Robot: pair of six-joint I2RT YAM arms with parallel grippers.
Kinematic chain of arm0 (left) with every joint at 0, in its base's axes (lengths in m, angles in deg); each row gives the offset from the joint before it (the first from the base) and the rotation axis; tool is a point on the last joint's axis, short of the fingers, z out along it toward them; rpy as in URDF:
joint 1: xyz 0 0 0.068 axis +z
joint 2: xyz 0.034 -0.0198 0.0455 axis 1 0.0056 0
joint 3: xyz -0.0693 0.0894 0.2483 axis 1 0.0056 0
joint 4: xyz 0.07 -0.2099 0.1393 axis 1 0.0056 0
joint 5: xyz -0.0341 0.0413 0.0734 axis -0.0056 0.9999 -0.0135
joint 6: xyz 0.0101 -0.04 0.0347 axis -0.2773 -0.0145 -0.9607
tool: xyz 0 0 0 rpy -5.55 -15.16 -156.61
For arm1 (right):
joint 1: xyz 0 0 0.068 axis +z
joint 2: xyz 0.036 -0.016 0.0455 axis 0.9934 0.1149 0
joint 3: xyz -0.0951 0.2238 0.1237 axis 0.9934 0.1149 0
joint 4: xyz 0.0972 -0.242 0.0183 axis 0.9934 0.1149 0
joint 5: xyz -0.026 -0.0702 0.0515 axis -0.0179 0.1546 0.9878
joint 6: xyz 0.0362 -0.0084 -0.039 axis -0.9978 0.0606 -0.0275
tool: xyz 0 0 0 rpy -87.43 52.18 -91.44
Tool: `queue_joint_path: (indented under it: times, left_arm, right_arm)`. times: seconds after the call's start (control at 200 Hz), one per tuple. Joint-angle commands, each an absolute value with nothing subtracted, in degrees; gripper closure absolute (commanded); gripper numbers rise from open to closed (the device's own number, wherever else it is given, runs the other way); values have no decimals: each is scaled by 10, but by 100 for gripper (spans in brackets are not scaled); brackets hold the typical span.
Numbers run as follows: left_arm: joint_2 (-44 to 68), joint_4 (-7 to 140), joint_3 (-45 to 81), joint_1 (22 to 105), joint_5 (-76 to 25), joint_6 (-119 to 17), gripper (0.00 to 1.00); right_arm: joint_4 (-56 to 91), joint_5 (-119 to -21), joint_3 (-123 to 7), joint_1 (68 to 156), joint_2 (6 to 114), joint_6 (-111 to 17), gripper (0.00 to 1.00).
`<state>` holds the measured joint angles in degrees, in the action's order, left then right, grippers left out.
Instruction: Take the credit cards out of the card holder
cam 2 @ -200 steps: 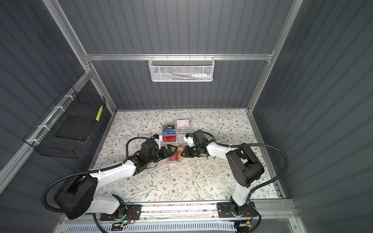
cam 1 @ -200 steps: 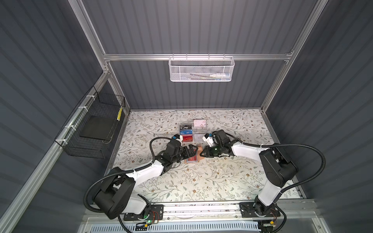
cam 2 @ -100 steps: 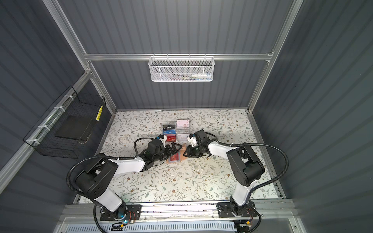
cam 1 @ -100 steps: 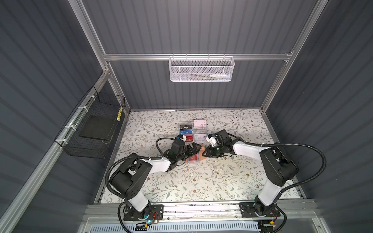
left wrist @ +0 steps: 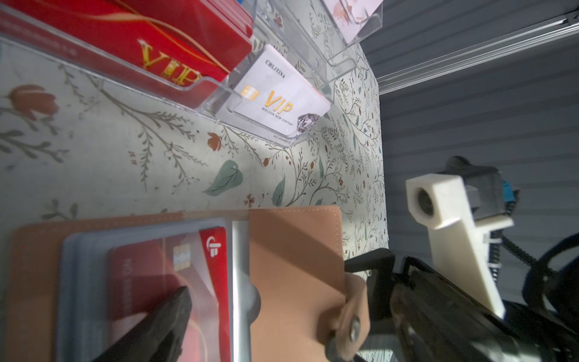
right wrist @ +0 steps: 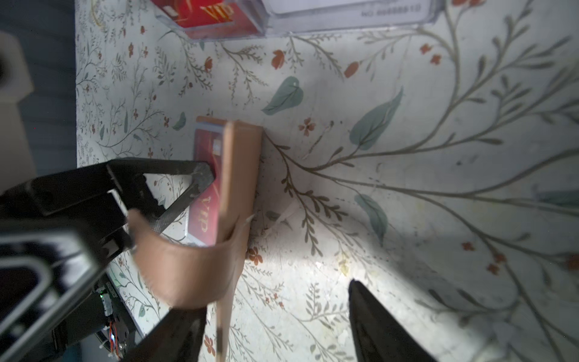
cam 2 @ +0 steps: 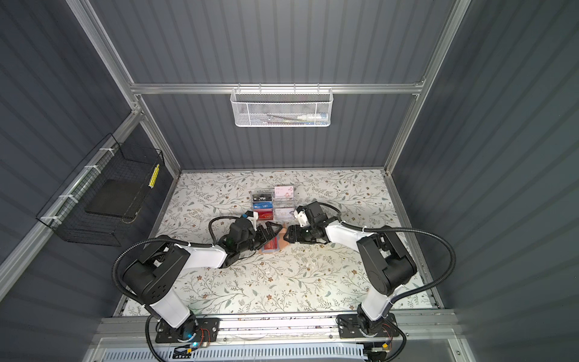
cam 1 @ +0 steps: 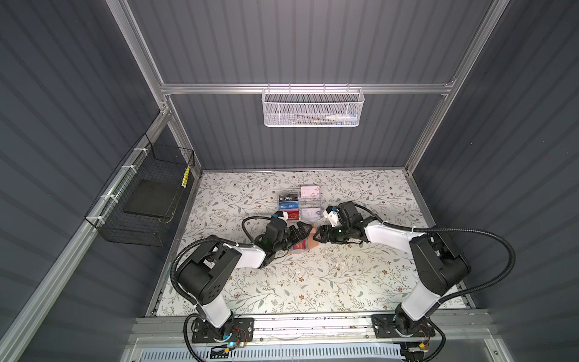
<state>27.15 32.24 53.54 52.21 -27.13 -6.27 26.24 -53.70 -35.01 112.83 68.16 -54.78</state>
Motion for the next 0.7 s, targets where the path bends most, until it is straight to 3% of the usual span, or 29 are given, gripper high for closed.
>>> queue_joint_path:
  times: [0.0, 0.185, 0.44, 0.695]
  left_arm:
    - [286, 299, 550, 529, -276, -42, 0]
    - [287, 290, 555, 533, -277, -33, 0]
    - [287, 271, 568, 544, -269, -11, 0]
    - [313, 221, 575, 552, -278, 24, 0]
  right_arm:
    - [247, -540, -339, 1128, 650, -545, 23]
    - [272, -564, -336, 1127, 612, -526, 1]
    - [259, -532, -320, 1127, 570, -521, 1]
    - [145, -410, -283, 1136, 555, -559, 1]
